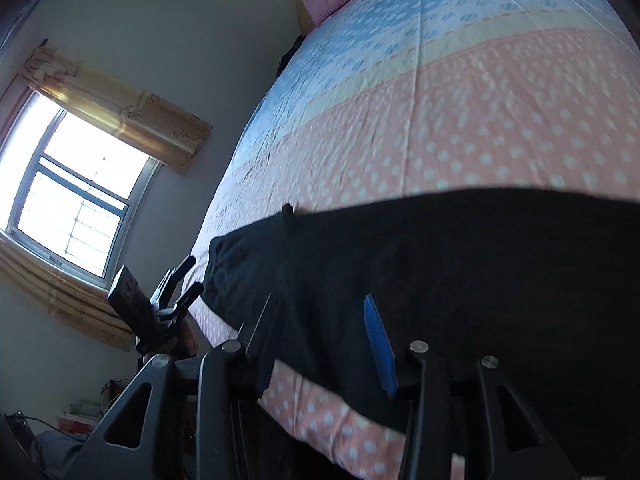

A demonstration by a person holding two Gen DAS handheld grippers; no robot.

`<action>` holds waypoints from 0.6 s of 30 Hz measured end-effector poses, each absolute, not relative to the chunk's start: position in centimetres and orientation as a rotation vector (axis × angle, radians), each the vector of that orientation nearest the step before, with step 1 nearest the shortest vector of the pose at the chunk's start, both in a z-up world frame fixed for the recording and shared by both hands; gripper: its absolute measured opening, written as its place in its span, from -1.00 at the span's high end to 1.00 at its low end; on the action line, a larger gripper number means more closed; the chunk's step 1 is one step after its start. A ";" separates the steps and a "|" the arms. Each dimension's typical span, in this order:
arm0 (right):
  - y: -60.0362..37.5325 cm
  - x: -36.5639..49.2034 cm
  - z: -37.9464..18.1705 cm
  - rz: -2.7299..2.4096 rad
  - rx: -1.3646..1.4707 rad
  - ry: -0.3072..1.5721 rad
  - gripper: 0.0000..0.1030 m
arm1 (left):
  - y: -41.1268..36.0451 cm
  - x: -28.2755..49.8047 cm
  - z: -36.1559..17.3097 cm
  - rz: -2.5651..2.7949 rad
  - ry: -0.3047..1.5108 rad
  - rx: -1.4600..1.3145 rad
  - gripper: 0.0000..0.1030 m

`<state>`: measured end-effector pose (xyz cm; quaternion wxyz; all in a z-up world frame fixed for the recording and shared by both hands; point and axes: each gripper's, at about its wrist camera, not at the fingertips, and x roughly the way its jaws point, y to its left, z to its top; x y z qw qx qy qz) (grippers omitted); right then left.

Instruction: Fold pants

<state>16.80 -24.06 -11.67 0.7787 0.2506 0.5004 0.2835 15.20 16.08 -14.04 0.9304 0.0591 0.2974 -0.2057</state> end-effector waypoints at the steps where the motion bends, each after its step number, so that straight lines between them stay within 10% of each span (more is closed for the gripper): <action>1: -24.2 16.0 -12.4 0.608 0.541 1.100 0.15 | 15.2 15.0 -14.0 -0.436 0.607 0.132 -0.87; 18: -22.4 14.2 -16.4 0.639 0.551 1.080 0.12 | 6.0 14.9 -15.9 -0.448 0.700 0.253 -0.92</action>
